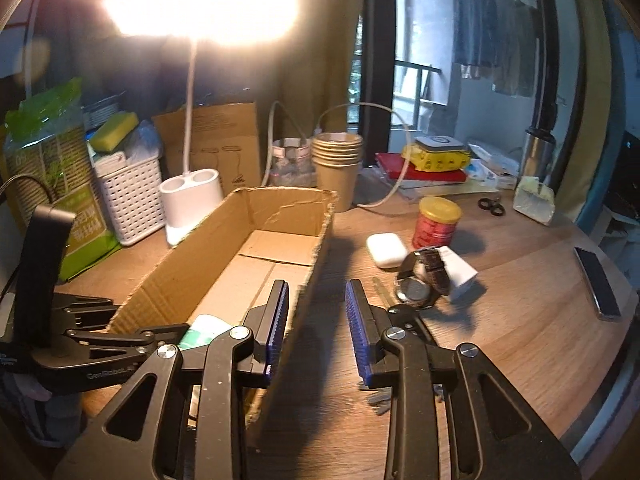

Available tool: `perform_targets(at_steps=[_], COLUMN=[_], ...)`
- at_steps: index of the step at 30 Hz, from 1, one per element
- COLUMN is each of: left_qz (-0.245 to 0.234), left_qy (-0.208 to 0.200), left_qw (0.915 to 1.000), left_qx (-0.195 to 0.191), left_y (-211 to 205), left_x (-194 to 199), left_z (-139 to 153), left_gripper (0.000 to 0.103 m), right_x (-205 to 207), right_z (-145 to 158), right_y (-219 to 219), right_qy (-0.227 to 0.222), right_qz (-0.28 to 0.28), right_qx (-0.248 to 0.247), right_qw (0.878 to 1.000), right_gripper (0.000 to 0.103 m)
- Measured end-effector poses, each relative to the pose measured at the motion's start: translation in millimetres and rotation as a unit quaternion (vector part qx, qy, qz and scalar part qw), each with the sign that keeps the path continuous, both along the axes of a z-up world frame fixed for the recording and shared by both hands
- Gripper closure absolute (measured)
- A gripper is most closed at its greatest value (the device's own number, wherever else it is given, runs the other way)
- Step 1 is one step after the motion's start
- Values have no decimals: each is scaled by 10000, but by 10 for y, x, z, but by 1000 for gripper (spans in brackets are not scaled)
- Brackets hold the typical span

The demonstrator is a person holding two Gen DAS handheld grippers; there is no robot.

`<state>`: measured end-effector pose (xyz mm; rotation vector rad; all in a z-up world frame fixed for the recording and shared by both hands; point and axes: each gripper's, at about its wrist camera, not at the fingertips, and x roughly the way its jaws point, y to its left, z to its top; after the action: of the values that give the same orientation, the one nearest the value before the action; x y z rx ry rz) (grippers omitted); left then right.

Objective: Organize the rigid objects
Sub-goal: 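Move the right gripper back over the car keys, then position the right gripper around the car key fob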

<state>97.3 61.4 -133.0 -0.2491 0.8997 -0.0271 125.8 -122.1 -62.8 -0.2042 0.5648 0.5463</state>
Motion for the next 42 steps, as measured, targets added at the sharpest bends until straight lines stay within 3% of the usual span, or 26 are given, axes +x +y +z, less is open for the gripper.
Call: perform_targets(at_steps=[11,22,42], left_qz=[0,4,5], left_qy=[1,-5,-4], left_qw=[10000,10000,10000], left_qx=[0,3,-1], left_y=[0,0,-1], left_x=[0,0,0], left_z=[0,0,-1], left_gripper=[75,75,75], right_x=[168,340,579], right_z=[-20,-140,-505], right_y=[-272,-457,-443], right_qy=[64,213,729], right_qz=[-428,-787,-900], right_qx=[80,89,-97], right_qw=[9990,9966,9932], right_gripper=[69,54,53])
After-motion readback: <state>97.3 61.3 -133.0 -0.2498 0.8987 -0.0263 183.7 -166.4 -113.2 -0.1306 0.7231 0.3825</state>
